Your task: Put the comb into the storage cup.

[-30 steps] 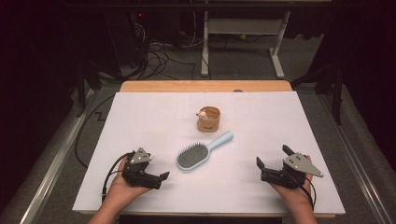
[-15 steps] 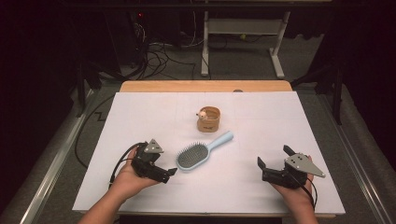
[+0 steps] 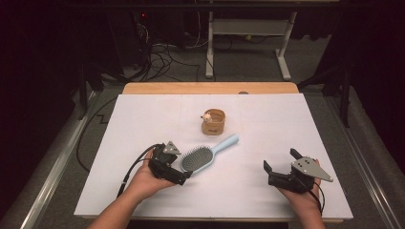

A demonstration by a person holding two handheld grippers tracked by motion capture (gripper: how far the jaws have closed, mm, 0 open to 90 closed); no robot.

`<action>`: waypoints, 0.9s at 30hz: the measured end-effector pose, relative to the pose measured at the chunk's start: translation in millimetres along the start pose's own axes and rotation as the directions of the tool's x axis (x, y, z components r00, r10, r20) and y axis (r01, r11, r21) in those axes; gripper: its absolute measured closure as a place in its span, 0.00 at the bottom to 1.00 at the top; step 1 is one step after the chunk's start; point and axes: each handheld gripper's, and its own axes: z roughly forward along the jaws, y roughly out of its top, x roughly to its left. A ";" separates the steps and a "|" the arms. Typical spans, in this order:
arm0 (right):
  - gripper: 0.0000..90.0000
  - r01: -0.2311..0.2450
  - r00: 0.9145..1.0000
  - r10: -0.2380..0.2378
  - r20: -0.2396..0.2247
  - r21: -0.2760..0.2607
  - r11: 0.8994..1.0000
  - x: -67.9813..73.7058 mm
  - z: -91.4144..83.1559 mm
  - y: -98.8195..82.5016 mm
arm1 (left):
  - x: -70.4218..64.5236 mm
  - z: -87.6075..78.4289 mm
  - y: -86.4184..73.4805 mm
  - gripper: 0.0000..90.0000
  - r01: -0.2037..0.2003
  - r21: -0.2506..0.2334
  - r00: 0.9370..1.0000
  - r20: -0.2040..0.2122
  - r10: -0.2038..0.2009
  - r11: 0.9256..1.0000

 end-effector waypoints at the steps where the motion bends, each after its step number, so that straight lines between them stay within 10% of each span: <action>1: 0.00 0.000 1.000 0.000 0.000 0.000 1.000 0.0 0.0 0.0 | -1.1 1.7 1.9 0.00 -0.003 -0.001 1.000 0.002 0.003 1.000; 27: 0.00 0.002 1.000 -0.002 0.001 -0.004 1.000 -0.7 -0.8 0.0 | -14.0 49.2 38.4 0.03 -0.067 0.082 0.997 -0.033 0.070 0.994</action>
